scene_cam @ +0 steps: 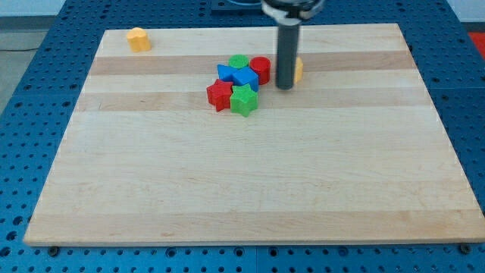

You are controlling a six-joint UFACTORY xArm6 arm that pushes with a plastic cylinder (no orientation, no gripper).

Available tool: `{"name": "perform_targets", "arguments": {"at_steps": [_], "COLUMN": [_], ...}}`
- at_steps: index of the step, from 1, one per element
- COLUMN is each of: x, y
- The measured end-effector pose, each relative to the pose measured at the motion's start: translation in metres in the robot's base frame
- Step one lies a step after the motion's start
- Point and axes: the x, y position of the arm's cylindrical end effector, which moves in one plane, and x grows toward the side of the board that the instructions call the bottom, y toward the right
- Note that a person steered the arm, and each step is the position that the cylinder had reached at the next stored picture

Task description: Place the yellow hexagon right to the yellow heart

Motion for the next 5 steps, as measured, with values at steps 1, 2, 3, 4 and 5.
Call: {"name": "perform_targets", "arguments": {"at_steps": [1,2,3,4,5], "x": [-0.005,-0.009,-0.024,-0.044,-0.047], "y": [0.021,0.051,0.052,0.037,-0.001]}}
